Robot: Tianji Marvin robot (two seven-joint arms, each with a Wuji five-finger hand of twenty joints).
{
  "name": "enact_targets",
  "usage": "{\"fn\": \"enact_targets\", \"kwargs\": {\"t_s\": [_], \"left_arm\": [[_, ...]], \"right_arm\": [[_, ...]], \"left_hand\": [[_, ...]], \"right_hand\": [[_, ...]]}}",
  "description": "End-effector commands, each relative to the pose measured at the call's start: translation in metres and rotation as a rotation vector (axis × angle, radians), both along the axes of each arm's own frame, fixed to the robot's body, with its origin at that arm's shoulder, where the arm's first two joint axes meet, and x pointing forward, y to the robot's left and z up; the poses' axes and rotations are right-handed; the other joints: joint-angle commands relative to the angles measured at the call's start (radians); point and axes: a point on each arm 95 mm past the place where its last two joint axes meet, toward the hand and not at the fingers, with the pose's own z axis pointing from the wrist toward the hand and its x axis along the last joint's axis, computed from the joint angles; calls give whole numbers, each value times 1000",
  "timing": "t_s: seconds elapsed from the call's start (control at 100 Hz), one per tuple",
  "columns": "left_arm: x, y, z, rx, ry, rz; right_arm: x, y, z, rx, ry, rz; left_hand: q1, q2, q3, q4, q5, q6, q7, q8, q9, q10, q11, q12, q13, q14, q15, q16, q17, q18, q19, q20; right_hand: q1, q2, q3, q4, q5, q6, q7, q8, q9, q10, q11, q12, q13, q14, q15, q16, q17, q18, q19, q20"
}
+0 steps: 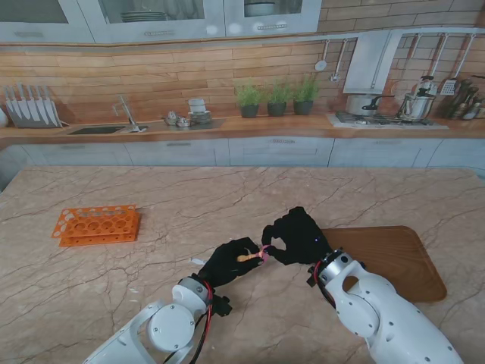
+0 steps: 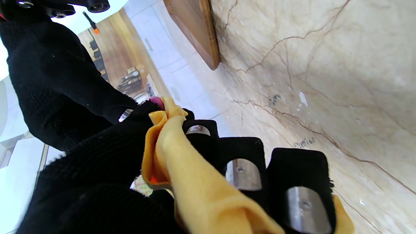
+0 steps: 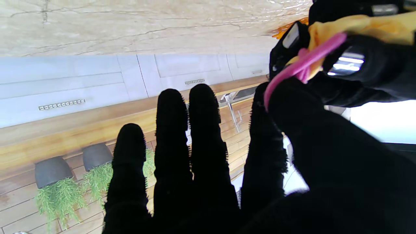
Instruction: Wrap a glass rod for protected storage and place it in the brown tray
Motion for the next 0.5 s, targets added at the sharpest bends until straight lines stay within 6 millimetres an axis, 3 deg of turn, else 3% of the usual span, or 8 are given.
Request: {"fn": "enact_targets", "kwargs": {"t_s": [0.0, 0.49], "left_arm": [[-5, -2, 0, -11, 8, -12], [-10, -1, 0, -28, 24, -49]], "right_arm": [[0, 1, 1, 6, -1, -2], [2, 4, -1, 76, 43, -21]], "left_hand": [[33, -43, 111, 54, 65, -28, 24, 24, 60, -23, 92, 13, 18, -12, 169, 18, 25, -3, 260, 25], [33, -44, 115, 53, 70, -30, 19, 28, 60, -23, 90, 17, 18, -12, 170, 19, 25, -2, 260, 30]], "right_hand": [[65, 63, 25, -1, 5, -116, 31, 31, -12, 14, 6, 15, 9, -28, 2, -4, -13, -8, 13, -8], [39, 62, 17, -5, -1, -112, 18, 4, -19, 12, 12, 19, 7, -27, 0, -2, -13, -9, 10, -5]]}}
